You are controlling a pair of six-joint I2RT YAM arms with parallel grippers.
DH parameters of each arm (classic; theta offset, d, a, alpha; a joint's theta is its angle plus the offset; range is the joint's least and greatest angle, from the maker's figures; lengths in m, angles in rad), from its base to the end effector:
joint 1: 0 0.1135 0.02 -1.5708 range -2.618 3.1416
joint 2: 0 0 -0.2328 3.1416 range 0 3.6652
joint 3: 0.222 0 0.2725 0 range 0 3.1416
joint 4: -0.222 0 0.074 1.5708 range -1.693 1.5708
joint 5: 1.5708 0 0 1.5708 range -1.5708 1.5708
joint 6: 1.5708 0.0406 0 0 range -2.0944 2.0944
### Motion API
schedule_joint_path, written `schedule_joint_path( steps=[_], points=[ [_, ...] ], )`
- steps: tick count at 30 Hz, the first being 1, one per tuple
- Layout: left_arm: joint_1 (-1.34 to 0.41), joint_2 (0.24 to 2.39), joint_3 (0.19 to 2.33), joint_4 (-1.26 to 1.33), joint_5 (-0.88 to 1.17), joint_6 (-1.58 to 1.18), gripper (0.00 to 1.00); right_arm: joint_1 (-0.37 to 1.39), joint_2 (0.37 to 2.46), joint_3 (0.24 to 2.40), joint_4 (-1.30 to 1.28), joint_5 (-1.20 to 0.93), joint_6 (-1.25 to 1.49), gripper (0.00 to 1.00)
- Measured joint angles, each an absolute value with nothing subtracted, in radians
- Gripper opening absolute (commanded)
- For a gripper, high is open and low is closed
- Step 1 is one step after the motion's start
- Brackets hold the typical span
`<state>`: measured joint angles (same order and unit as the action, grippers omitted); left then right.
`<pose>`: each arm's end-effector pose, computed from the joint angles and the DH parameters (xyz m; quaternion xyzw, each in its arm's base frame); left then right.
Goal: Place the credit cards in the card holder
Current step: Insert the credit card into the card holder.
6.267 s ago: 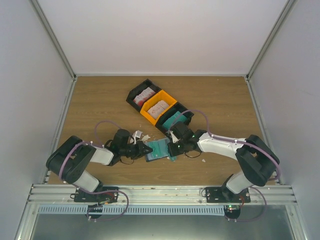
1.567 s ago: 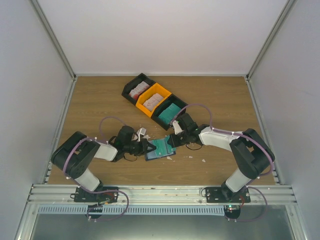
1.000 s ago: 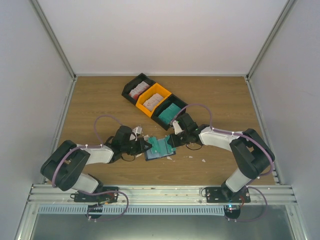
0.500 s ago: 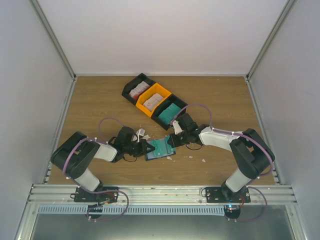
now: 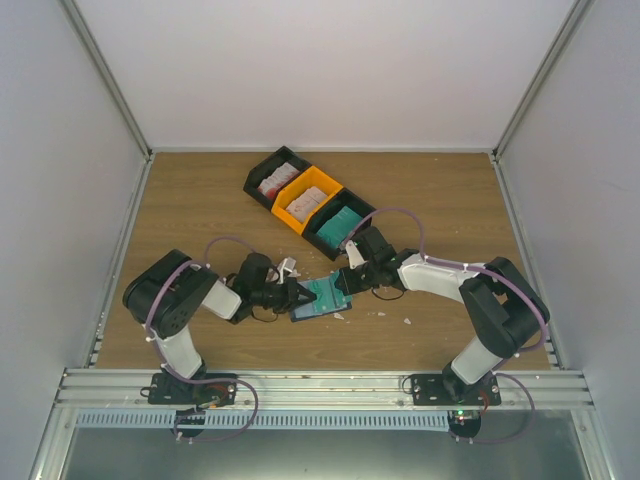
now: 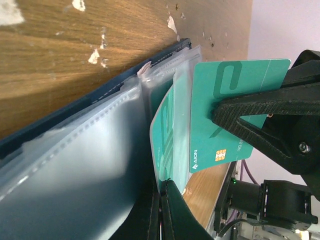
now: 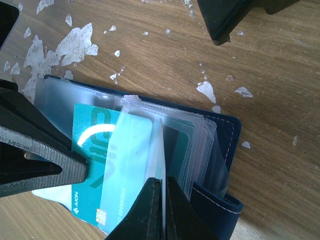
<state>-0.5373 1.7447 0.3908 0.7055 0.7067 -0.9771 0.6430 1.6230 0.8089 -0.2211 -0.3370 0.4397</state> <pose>0.2096 -0.1556 0.0328 -0.0330 0.8536 -0.5120 0.0906 0.2445 0.2000 0.0973 -0.1406 0.9413 0.2730 0.1402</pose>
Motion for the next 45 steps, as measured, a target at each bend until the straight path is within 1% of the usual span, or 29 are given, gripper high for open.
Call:
schedule_joint_path(
  steps=[7,10,13,17,20,28,36,41,45],
  points=[
    [-0.559,1.778,0.43,0.706,0.709,-0.979,0.05,0.643,1.607,0.808,-0.22,-0.329,0.443,0.03],
    [-0.577,1.782,0.451,0.684,0.694,-0.977,0.09,0.643,1.581,0.808,-0.233,-0.289,0.443,0.03],
    [-0.596,1.78,0.463,0.652,0.677,-0.969,0.18,0.643,1.536,0.808,-0.26,-0.235,0.444,0.03],
    [-0.625,1.741,0.491,0.57,0.634,-0.941,0.35,0.642,1.482,0.808,-0.314,-0.152,0.447,0.03],
    [-0.654,1.697,0.513,0.484,0.588,-0.916,0.46,0.645,1.47,0.807,-0.358,-0.098,0.452,0.03],
    [-0.715,1.576,0.574,0.213,0.409,-0.876,0.66,0.665,1.471,0.797,-0.411,-0.036,0.464,0.03],
    [-0.764,1.549,0.64,0.044,0.291,-0.863,0.69,0.673,1.472,0.789,-0.41,-0.027,0.47,0.03],
    [-0.796,1.57,0.694,-0.032,0.238,-0.859,0.63,0.688,1.481,0.772,-0.397,-0.053,0.48,0.03],
    [-0.834,1.621,0.764,-0.082,0.195,-0.836,0.6,0.701,1.505,0.765,-0.372,-0.075,0.492,0.03]
  ],
)
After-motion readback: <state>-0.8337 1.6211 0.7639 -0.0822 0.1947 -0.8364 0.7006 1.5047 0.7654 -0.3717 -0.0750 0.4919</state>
